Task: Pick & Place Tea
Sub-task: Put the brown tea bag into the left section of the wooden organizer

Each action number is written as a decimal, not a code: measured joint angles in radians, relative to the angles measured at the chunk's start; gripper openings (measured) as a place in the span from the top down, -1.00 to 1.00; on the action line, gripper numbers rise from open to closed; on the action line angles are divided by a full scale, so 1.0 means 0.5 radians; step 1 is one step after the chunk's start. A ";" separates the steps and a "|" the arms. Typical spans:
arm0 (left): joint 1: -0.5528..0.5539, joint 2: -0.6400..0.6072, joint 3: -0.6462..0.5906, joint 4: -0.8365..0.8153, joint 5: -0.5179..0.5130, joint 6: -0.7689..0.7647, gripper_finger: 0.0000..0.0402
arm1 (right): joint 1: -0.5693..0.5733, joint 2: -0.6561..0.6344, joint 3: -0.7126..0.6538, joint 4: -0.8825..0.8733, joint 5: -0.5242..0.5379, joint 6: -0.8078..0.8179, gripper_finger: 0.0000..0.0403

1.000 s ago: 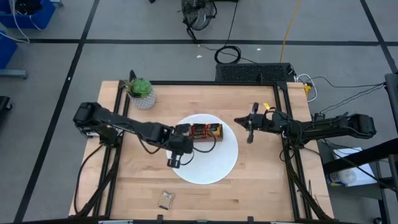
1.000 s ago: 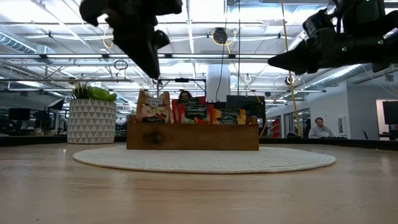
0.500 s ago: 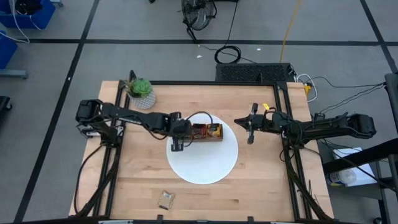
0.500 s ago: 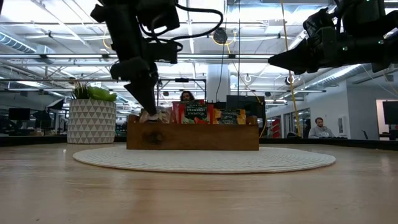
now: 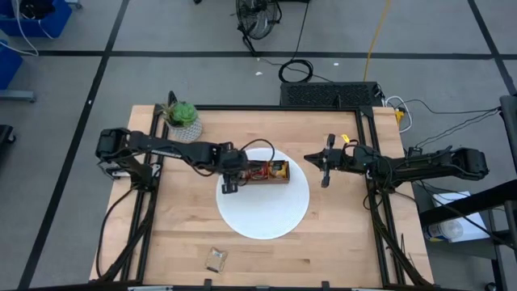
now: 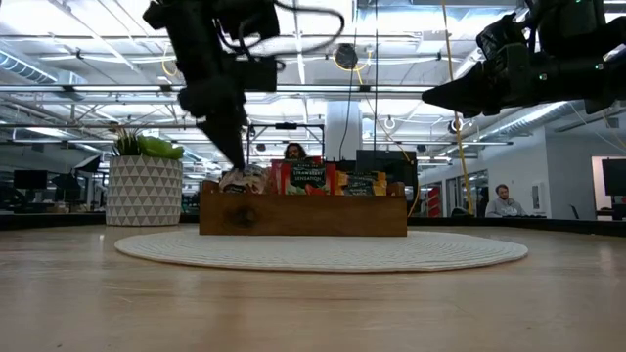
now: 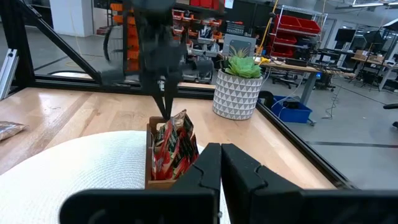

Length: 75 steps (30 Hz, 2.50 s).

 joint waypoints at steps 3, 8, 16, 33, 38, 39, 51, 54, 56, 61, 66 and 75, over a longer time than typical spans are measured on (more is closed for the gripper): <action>-0.029 -0.066 0.002 0.047 0.005 -0.054 0.98 | 0.000 0.000 0.000 0.000 0.000 0.000 1.00; -0.080 -0.145 0.001 0.026 0.083 -0.108 0.87 | 0.000 0.000 0.000 0.004 0.001 -0.001 1.00; -0.390 -0.338 0.001 -0.283 0.557 -0.416 0.92 | 0.000 0.000 0.000 0.004 0.002 0.004 1.00; -1.336 0.123 0.004 0.946 0.846 -2.453 0.62 | 0.000 0.000 0.000 -0.018 0.001 0.114 1.00; -1.465 0.332 0.003 0.931 0.794 -2.563 0.86 | 0.000 0.002 0.000 -0.129 0.000 0.215 1.00; -1.479 0.371 0.003 0.881 0.810 -2.608 0.91 | 0.000 0.002 0.000 -0.135 -0.001 0.227 1.00; -1.452 0.665 0.017 0.624 0.632 -2.641 0.95 | 0.122 0.002 0.000 -0.107 0.002 0.237 1.00; -1.409 0.645 0.013 0.598 0.350 -2.687 0.98 | 0.159 0.002 0.000 -0.098 0.002 0.237 1.00; -1.382 0.631 0.008 0.595 0.027 -2.747 0.95 | 0.174 0.001 0.000 -0.087 0.003 0.237 1.00; -1.274 0.628 -0.008 0.705 -0.675 -2.477 0.92 | 0.184 0.009 0.000 -0.084 0.014 0.269 1.00; -1.108 0.622 -0.005 0.927 -0.788 -1.861 0.98 | 0.183 0.062 -0.001 -0.057 0.018 0.322 1.00; -1.069 0.496 0.001 0.804 -0.250 -0.947 0.82 | 0.183 0.236 -0.002 0.068 0.067 0.375 1.00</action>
